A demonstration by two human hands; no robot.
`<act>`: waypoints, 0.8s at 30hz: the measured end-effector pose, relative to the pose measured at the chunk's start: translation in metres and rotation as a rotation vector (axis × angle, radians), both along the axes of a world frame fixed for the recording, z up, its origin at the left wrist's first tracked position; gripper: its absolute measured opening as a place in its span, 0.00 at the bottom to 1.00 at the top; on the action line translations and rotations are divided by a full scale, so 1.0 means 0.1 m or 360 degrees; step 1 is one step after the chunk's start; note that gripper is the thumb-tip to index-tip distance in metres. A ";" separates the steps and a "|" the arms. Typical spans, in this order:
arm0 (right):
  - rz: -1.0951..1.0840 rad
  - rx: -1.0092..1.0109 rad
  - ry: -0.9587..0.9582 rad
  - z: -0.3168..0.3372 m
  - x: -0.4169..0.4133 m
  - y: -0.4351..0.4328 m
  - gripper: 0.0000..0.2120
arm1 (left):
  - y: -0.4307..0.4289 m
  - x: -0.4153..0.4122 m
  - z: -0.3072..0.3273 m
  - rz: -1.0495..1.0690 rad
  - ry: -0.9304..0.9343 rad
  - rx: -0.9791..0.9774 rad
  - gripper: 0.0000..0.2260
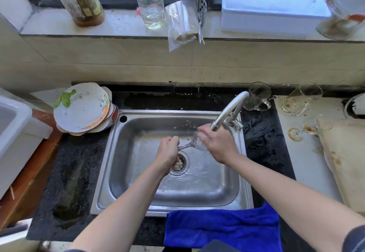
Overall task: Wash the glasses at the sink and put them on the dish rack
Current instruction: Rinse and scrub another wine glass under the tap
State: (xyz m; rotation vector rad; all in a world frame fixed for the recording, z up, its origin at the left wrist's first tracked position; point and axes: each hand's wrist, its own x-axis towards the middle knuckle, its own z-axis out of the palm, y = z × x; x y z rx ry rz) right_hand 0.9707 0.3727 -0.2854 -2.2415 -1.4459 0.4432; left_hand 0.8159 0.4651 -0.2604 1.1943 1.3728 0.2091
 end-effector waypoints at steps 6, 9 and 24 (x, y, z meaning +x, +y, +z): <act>-0.0729 -0.0056 0.1413 0.18 0.02 0.09 0.06 | -0.04 -0.08 -0.08 0.0203 -0.0187 -0.0709 0.08; -0.0422 -0.0154 0.0381 0.20 0.05 0.02 0.12 | -0.03 -0.07 -0.10 0.0265 -0.0269 -0.0869 0.07; 0.0104 -0.0087 -0.0568 0.12 0.03 -0.23 0.23 | -0.18 0.08 -0.03 -0.0112 -0.0014 0.0149 0.06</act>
